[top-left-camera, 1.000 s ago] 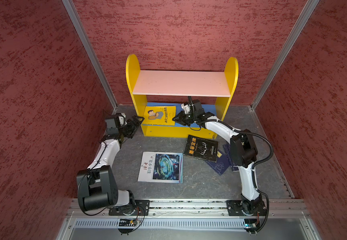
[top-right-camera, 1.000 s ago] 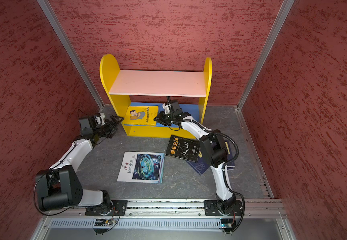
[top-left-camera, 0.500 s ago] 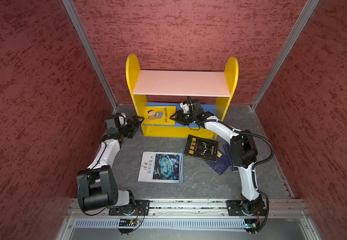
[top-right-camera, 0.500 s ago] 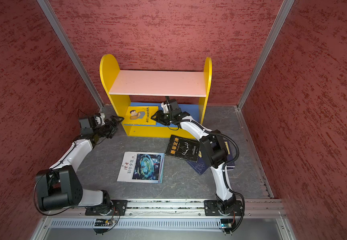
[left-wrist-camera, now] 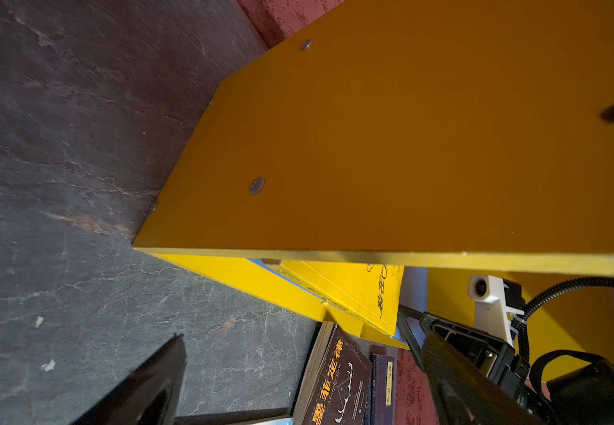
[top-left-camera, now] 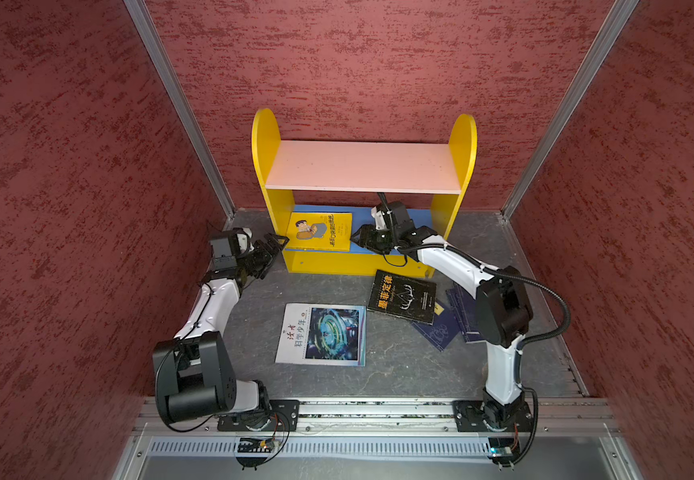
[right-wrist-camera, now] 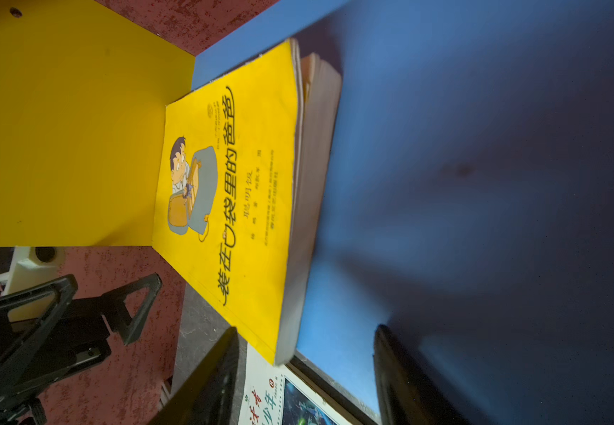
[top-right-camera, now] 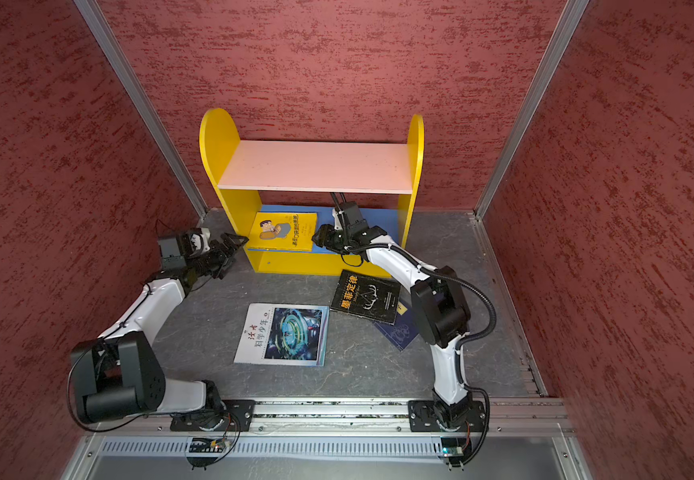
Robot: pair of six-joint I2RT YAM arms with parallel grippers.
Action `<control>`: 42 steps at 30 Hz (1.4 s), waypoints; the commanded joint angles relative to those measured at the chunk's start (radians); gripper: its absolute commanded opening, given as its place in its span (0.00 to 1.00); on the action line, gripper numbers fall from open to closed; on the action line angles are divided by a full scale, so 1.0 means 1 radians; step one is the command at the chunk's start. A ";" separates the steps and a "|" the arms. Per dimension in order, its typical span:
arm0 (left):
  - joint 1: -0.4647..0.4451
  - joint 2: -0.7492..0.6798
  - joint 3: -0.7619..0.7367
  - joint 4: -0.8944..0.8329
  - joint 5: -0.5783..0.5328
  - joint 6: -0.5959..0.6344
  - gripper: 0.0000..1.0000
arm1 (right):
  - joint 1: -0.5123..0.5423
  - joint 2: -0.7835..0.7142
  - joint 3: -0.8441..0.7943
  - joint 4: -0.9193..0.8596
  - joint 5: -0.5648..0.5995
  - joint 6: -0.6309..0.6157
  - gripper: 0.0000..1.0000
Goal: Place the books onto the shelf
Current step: 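Release the yellow book and lift the right gripper away from it, then reach both grippers toward the black Murphy's law book on the table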
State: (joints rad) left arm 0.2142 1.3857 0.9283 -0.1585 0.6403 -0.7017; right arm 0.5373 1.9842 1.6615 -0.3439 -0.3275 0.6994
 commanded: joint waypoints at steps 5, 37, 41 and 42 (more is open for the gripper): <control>0.002 -0.029 -0.013 0.035 0.033 -0.004 0.99 | -0.004 -0.179 -0.266 0.109 0.092 -0.031 0.71; -0.555 0.087 0.082 -0.203 -0.143 0.359 0.99 | -0.103 -0.708 -1.046 0.188 0.409 0.179 0.98; -0.647 0.199 0.161 -0.225 -0.180 0.404 0.99 | -0.179 -0.672 -1.077 0.202 0.307 0.178 0.99; -0.670 0.226 0.182 -0.229 -0.200 0.413 0.99 | -0.199 -0.655 -1.081 0.211 0.278 0.172 0.99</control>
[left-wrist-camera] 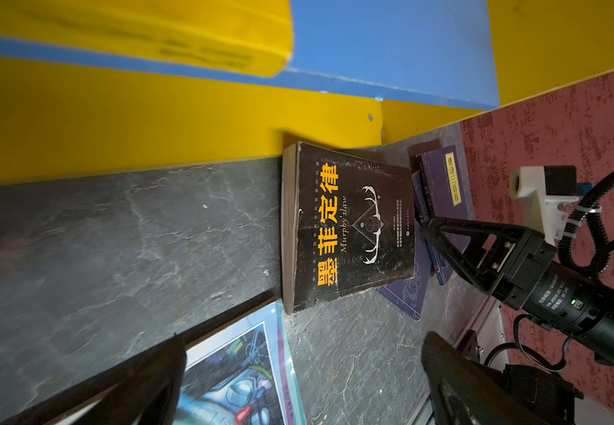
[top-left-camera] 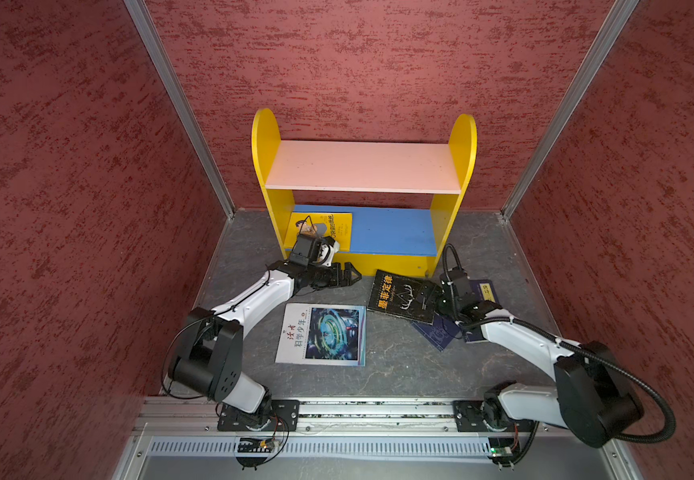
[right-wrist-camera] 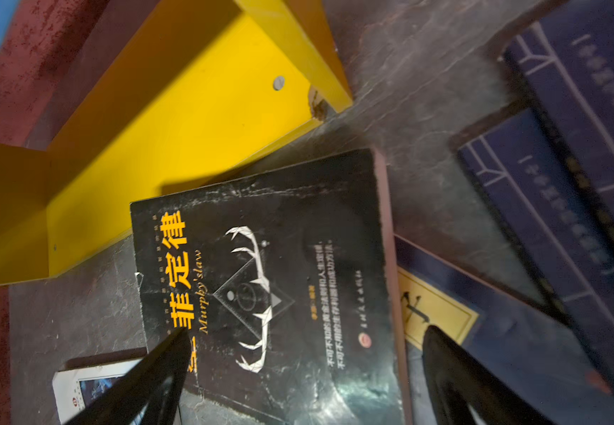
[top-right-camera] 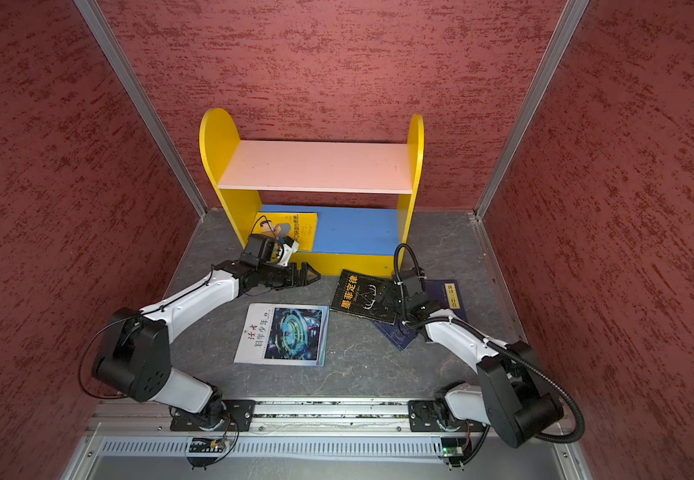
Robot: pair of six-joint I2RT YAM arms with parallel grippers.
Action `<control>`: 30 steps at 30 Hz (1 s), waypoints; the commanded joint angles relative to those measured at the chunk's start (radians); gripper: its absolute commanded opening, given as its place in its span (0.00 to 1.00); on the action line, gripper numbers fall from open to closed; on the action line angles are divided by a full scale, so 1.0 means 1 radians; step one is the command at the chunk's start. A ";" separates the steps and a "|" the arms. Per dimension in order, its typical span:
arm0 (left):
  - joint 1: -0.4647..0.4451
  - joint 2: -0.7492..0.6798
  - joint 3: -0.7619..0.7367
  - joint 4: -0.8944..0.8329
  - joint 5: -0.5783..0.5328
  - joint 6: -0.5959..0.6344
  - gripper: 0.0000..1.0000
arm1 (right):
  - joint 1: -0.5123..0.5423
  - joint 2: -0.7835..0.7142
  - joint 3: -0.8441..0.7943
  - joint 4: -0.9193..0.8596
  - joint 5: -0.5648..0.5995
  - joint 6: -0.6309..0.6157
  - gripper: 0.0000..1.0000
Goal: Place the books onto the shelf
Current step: 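Reach both grippers toward the black Murphy's law book on the table, then grasp the black book with the right gripper while the left gripper braces it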
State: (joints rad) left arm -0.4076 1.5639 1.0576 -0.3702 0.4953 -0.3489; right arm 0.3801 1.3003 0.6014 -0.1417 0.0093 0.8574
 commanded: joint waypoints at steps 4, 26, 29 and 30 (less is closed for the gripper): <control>-0.126 0.135 0.117 -0.025 -0.138 0.099 0.99 | -0.076 0.074 -0.016 0.036 -0.144 0.001 0.97; -0.193 0.389 0.192 -0.005 -0.127 0.095 0.97 | -0.093 0.305 0.012 0.286 -0.517 -0.029 0.88; -0.194 0.404 0.203 -0.008 -0.111 0.098 0.96 | -0.092 0.335 0.010 0.319 -0.558 -0.020 0.86; -0.194 0.406 0.202 -0.009 -0.107 0.100 0.96 | -0.092 0.339 0.007 0.336 -0.568 -0.010 0.85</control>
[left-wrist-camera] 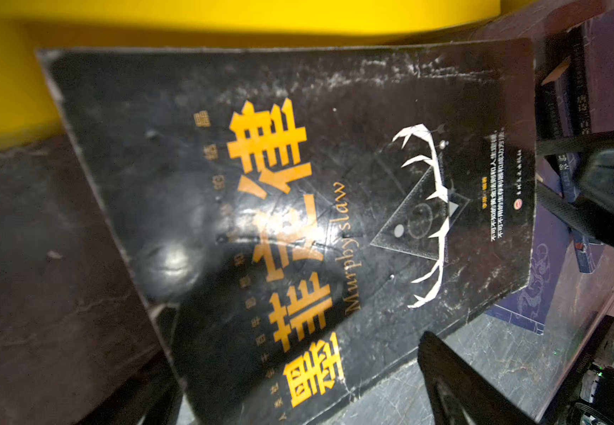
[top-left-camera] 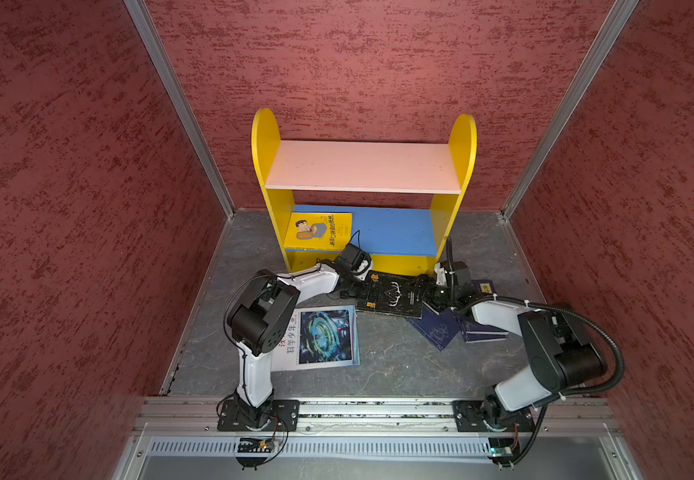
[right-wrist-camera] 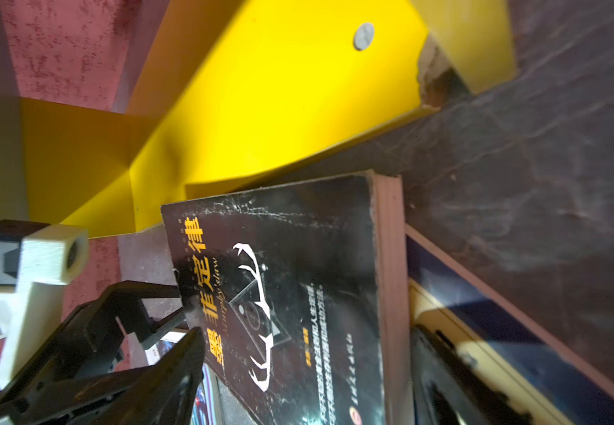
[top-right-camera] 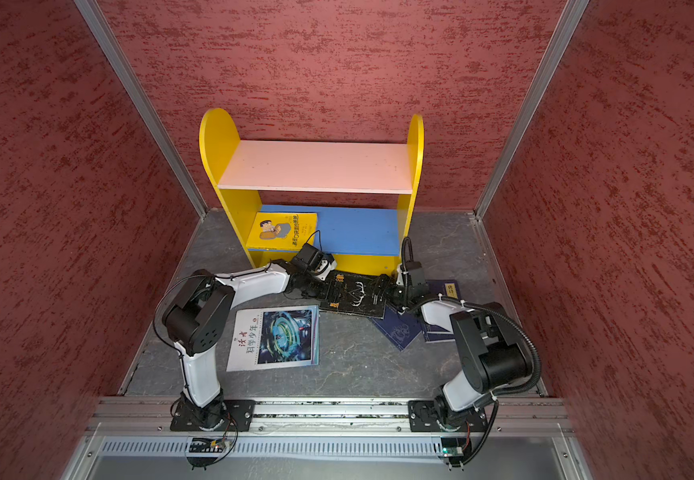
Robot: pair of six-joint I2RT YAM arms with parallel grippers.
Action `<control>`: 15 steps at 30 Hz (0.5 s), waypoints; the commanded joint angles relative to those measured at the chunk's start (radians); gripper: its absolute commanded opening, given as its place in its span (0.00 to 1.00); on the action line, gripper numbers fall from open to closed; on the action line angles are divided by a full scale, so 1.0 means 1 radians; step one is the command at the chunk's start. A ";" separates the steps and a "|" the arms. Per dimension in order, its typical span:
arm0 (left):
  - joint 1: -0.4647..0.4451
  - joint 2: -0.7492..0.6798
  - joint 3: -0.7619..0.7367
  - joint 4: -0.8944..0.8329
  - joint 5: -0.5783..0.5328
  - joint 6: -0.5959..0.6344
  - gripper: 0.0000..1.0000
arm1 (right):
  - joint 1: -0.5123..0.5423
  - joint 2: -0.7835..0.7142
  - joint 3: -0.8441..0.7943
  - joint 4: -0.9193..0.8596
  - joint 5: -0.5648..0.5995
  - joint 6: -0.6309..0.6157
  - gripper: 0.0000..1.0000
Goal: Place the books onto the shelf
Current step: 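Grasp the black book with the right gripper while the left gripper braces it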
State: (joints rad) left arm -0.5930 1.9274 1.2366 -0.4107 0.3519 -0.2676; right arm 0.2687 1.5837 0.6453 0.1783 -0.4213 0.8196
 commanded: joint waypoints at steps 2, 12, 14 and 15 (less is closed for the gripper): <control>-0.008 0.043 0.026 0.028 0.038 0.021 0.95 | 0.020 0.057 -0.053 0.067 -0.160 0.057 0.83; -0.005 0.056 0.070 -0.004 0.075 0.043 0.94 | 0.001 0.008 -0.133 0.517 -0.331 0.312 0.78; -0.005 0.055 0.080 -0.012 0.077 0.050 0.94 | -0.014 0.017 -0.167 0.657 -0.353 0.399 0.77; -0.004 0.055 0.087 -0.016 0.076 0.053 0.94 | -0.022 0.020 -0.187 0.719 -0.359 0.431 0.76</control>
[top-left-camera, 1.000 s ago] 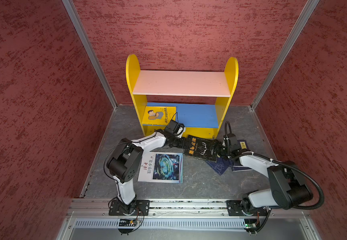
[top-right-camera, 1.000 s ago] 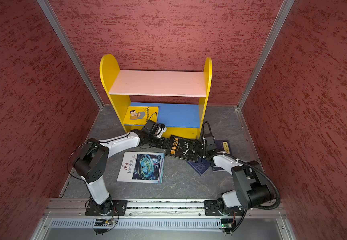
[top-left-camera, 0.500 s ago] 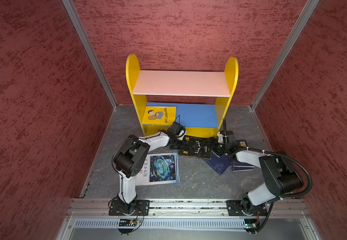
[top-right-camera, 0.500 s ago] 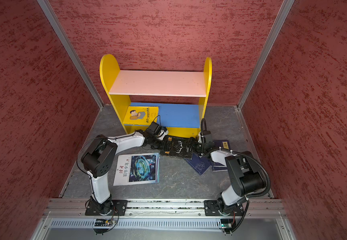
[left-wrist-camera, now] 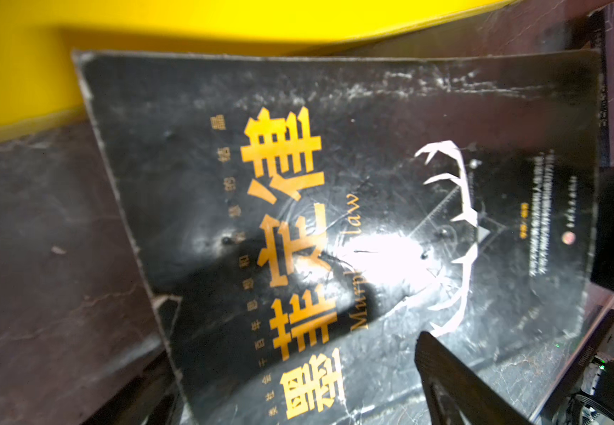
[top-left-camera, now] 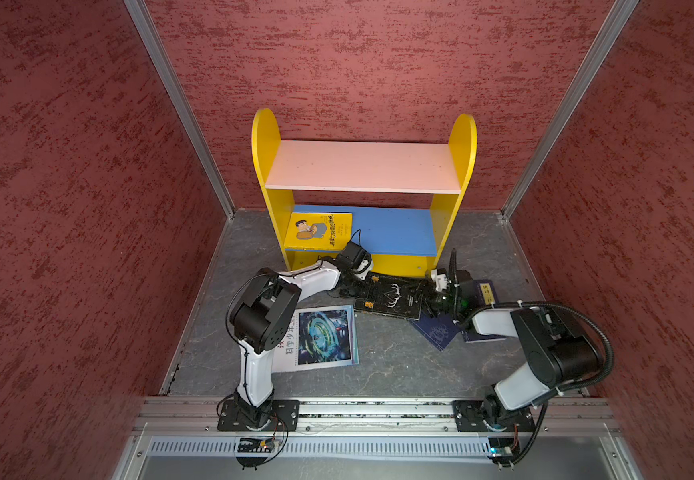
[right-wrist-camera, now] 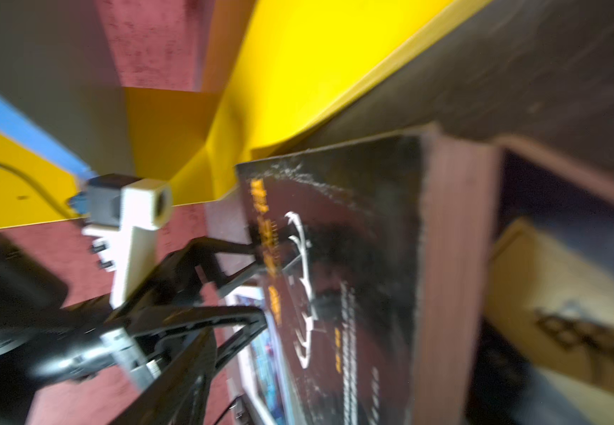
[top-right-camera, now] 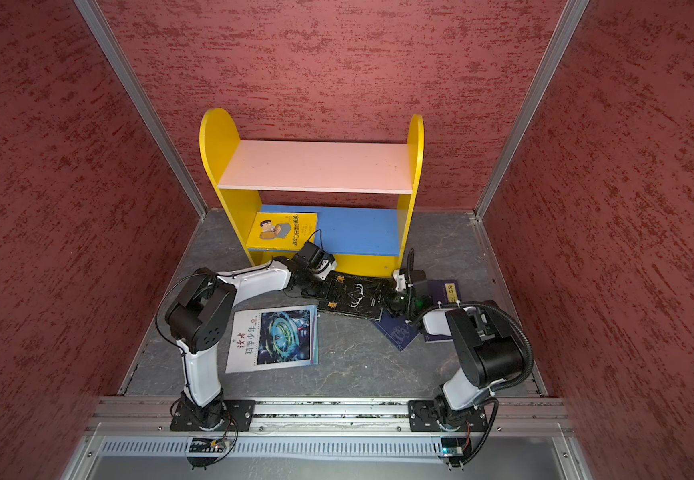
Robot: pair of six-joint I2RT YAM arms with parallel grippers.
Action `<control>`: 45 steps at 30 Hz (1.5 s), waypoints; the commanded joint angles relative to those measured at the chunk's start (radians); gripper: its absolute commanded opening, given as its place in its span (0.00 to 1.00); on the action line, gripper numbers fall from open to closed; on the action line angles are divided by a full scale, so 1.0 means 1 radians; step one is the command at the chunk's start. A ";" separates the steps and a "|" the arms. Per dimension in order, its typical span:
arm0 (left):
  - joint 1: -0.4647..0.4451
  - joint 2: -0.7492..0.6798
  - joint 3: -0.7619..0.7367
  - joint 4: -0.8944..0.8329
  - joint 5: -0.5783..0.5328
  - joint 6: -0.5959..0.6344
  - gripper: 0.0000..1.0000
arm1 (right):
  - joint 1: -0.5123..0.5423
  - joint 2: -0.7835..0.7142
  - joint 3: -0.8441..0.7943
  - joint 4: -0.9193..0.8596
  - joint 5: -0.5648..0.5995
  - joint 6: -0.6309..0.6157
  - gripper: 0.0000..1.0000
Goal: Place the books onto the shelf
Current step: 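Grasp the black book with the right gripper while the left gripper braces it, then lift the black book with the right gripper toward the blue shelf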
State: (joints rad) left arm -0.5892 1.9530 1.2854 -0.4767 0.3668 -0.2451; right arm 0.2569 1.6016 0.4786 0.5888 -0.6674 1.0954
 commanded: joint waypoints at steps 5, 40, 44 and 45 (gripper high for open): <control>0.001 0.019 0.060 0.047 0.075 0.025 0.94 | -0.024 -0.008 -0.051 0.322 -0.099 0.179 0.67; 0.235 -0.494 -0.168 0.193 0.144 -0.268 0.97 | -0.025 -0.371 0.255 -0.399 0.015 -0.009 0.04; 0.285 -0.557 -0.240 0.262 0.168 -0.340 0.97 | -0.024 -0.389 0.281 -0.354 -0.023 0.026 0.04; 0.301 -0.573 -0.260 0.285 0.178 -0.362 0.98 | -0.024 -0.391 0.290 -0.334 -0.035 0.036 0.05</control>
State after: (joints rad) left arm -0.3183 1.4342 1.0580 -0.2798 0.5060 -0.5304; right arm 0.2329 1.2564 0.6926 0.1230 -0.6441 1.0832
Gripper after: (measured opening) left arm 0.974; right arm 0.172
